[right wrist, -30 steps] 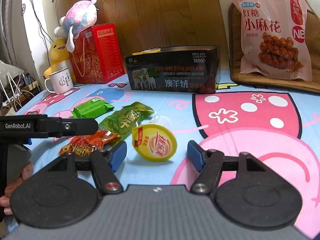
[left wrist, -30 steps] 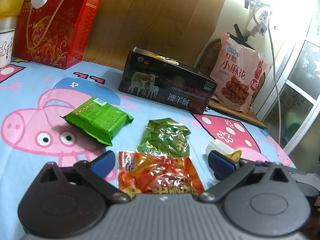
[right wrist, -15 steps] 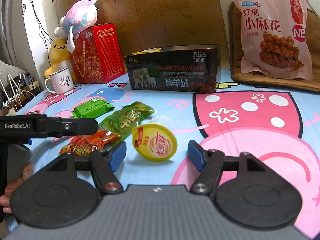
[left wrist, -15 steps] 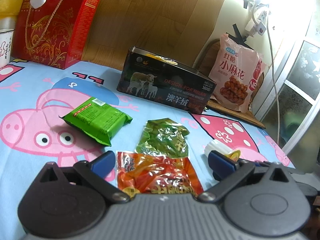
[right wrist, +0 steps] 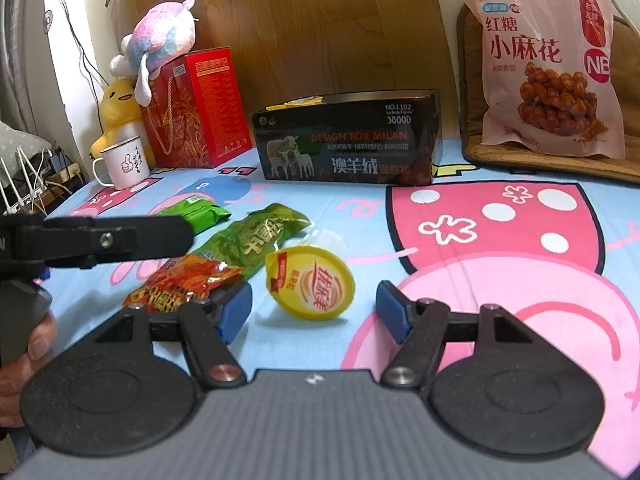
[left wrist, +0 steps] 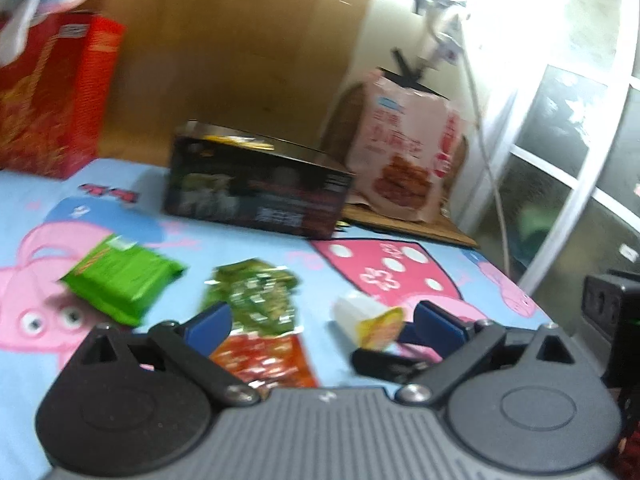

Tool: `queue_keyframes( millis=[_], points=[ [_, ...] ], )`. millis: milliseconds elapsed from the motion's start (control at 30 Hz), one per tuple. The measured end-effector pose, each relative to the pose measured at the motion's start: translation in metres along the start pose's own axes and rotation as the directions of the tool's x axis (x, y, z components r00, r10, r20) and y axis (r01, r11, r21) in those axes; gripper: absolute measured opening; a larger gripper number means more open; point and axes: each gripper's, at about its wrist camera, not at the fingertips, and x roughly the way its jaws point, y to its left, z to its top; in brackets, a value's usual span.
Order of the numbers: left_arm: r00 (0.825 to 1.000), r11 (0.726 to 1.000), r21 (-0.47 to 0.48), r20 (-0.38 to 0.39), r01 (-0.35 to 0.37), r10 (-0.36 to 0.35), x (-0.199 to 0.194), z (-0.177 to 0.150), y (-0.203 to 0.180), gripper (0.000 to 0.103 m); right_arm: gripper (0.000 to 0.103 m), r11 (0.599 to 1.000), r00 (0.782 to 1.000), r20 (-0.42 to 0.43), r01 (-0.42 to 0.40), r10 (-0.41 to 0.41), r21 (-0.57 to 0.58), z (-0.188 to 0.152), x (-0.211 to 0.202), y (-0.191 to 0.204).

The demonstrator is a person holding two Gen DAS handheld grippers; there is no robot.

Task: Organize snacks
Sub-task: 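Move the left tool to the yellow-lidded jelly cup and grasp it, then carry the jelly cup into the black tin box and open the left tool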

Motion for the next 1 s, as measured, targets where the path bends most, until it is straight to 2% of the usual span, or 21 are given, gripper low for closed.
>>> queue_keyframes(
  millis=[100,167,233,267,300,400,533,667,767,867,900,933,1000],
  points=[
    [0.998,0.999,0.035,-0.058,0.035,-0.033,0.019,0.007,-0.012,0.091,0.071,1.000,1.000,-0.002,-0.003,0.003,-0.004,0.000,0.000,0.000],
    [0.993,0.998,0.037,-0.112,0.044,-0.040,0.033,0.008,-0.014,0.077,0.070,1.000,1.000,-0.002,-0.005,0.005,-0.001,0.001,0.000,0.000],
    [0.982,0.997,0.005,-0.175,0.072,-0.070,0.048,0.009,-0.010,0.058,0.069,1.000,1.000,-0.003,-0.008,0.008,0.002,0.002,0.002,-0.002],
    [0.975,0.996,-0.026,-0.203,0.090,-0.093,0.056,0.009,-0.007,0.053,0.066,1.000,1.000,-0.008,-0.013,0.013,0.000,0.003,0.003,-0.002],
    [0.967,0.993,-0.057,-0.224,0.107,-0.117,0.061,0.008,-0.003,0.043,0.051,1.000,1.000,-0.009,-0.015,0.015,-0.006,0.003,0.004,-0.002],
    [0.968,0.990,-0.087,-0.217,0.112,-0.128,0.061,0.013,0.000,0.043,0.048,0.998,1.000,-0.009,-0.009,0.009,-0.065,0.006,0.006,0.005],
    [0.985,0.993,-0.049,-0.131,0.103,-0.109,0.048,0.040,-0.003,0.043,0.048,0.993,0.997,0.075,-0.001,0.010,-0.122,0.022,0.001,0.012],
    [0.993,0.994,-0.064,-0.072,0.093,-0.098,0.057,0.082,0.004,0.046,0.048,0.982,0.985,0.171,0.023,0.009,-0.186,0.057,0.009,0.014],
    [0.998,0.998,-0.040,-0.024,0.049,-0.050,0.076,0.113,0.010,0.047,0.048,0.976,0.971,0.239,0.051,0.000,-0.210,0.088,0.028,0.008],
    [1.000,0.999,-0.047,-0.011,-0.021,0.021,0.105,0.137,0.022,0.054,0.049,0.980,0.965,0.263,0.066,-0.015,-0.186,0.116,0.061,-0.005],
    [0.999,0.999,-0.042,-0.018,-0.028,0.027,0.111,0.142,0.025,0.061,0.053,0.977,0.961,0.277,0.084,-0.027,-0.195,0.121,0.071,-0.005],
    [0.999,0.998,-0.048,-0.022,-0.043,0.042,0.115,0.147,0.031,0.063,0.060,0.972,0.955,0.293,0.101,-0.035,-0.213,0.124,0.082,-0.006],
    [0.998,0.994,-0.092,-0.019,-0.064,0.063,0.106,0.152,0.042,0.062,0.064,0.949,0.954,0.295,0.135,-0.048,-0.283,0.123,0.097,-0.001]
  ],
)
